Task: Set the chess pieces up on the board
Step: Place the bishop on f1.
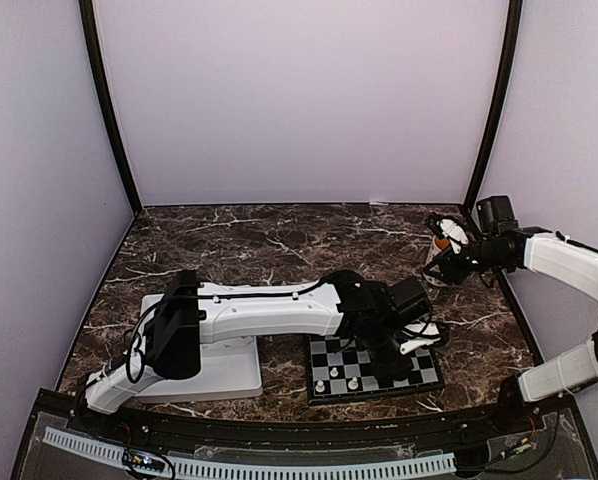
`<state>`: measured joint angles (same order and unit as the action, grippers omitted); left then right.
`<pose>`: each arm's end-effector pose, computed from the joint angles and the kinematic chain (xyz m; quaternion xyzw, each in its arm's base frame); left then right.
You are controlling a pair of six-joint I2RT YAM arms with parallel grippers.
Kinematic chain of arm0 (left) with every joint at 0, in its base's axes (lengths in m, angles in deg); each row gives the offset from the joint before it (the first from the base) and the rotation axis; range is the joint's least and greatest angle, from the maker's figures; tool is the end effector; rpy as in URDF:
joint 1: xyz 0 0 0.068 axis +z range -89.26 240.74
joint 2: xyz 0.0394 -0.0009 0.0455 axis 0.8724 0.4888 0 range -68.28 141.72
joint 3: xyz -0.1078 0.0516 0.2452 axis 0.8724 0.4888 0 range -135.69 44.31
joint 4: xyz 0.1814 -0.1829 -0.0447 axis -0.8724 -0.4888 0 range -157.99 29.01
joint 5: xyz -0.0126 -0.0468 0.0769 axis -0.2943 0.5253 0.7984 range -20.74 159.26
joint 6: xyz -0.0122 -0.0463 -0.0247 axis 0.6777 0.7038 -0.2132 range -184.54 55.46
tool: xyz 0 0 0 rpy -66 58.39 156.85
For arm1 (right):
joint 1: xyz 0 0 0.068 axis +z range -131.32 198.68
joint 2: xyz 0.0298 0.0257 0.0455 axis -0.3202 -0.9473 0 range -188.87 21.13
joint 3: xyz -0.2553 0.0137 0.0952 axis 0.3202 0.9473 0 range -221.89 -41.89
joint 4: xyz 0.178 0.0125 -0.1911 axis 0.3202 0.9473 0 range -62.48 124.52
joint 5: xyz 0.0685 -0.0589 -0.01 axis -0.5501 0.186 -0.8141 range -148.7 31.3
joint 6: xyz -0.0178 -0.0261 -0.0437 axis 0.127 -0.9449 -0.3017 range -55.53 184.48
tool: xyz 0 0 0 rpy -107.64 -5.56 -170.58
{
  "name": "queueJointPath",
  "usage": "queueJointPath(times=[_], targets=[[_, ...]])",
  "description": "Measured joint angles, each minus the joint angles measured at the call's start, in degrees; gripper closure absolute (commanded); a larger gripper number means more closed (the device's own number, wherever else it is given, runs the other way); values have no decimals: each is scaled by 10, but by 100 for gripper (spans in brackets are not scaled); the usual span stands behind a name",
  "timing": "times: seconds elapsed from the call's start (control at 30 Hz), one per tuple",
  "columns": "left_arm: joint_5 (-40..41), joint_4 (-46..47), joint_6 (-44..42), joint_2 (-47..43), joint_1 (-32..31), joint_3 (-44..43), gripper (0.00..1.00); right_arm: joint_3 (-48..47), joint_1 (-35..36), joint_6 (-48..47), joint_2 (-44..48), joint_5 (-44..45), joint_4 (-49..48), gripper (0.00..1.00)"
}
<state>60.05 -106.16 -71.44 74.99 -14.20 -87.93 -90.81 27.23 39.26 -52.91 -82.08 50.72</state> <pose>0.1360 -0.5270 0.1928 0.6423 0.7054 -0.2258 0.1972 0.2606 0.0535 0.2380 -0.3347 0.8548 0.1368 0.3722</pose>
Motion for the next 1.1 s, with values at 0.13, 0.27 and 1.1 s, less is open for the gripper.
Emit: queueJointPath(times=[0.13, 0.27, 1.1], targets=[[3, 19, 0, -5, 0, 16, 61, 0, 0, 0, 0, -3, 0, 55], [0, 21, 1, -9, 1, 29, 62, 0, 0, 0, 0, -7, 1, 55], [-22, 116, 61, -113, 37, 162, 100, 0, 0, -4, 0, -12, 4, 54]])
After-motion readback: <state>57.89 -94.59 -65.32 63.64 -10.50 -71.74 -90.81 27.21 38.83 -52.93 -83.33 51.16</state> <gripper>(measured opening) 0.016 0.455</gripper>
